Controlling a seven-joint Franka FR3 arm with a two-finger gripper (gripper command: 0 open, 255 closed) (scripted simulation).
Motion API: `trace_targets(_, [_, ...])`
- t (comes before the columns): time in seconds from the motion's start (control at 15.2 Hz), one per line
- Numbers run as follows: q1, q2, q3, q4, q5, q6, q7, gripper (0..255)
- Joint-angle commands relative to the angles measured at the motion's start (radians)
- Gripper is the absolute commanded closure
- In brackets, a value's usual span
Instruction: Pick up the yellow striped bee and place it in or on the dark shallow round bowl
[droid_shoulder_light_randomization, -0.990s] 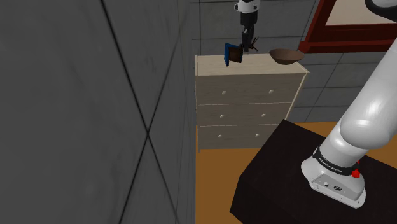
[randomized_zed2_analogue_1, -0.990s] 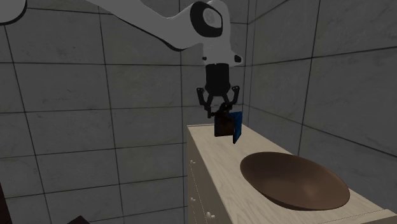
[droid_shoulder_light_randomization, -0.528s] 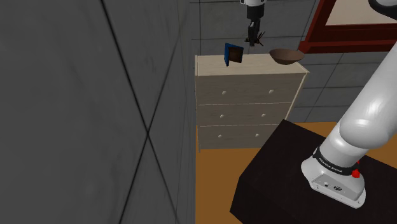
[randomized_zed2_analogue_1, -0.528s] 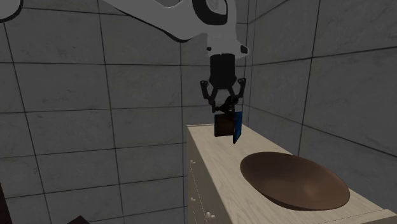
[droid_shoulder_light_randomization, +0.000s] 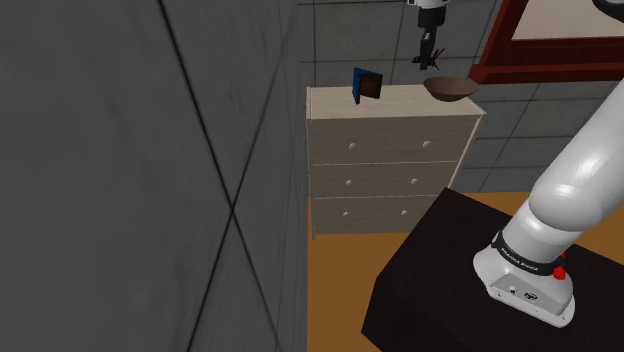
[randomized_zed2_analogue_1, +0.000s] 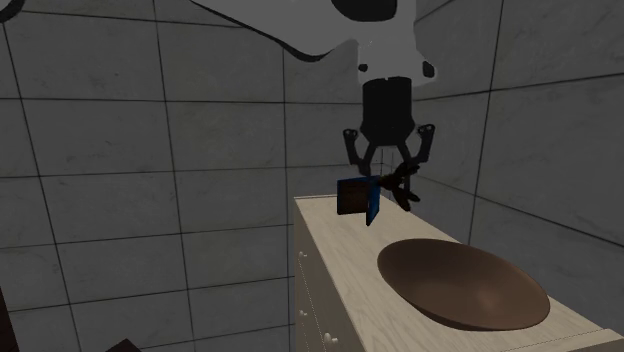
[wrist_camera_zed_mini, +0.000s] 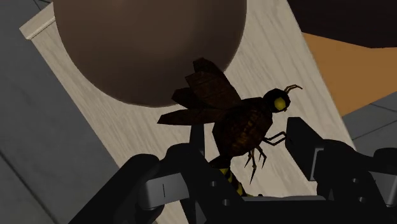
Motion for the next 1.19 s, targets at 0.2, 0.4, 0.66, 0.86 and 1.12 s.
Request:
trace_targets(0.2, [-0.059, -0.006, -0.063, -0.009, -0.007, 0.02, -0.12, 255])
trace_targets(0.4, [-0.094, 0.005, -0.1, 0.002, -0.006, 0.029, -0.193, 255])
trace_targets(0.66, [-0.107, 0.01, -0.114, -0.034, -0.005, 0.073, -0.214, 255])
trace_targets(0.86, [-0.108, 0.009, -0.115, -0.075, -0.007, 0.113, -0.209, 255])
trace_targets(1.12, [-0.109, 0.013, -0.116, -0.125, -0.007, 0.166, -0.204, 255])
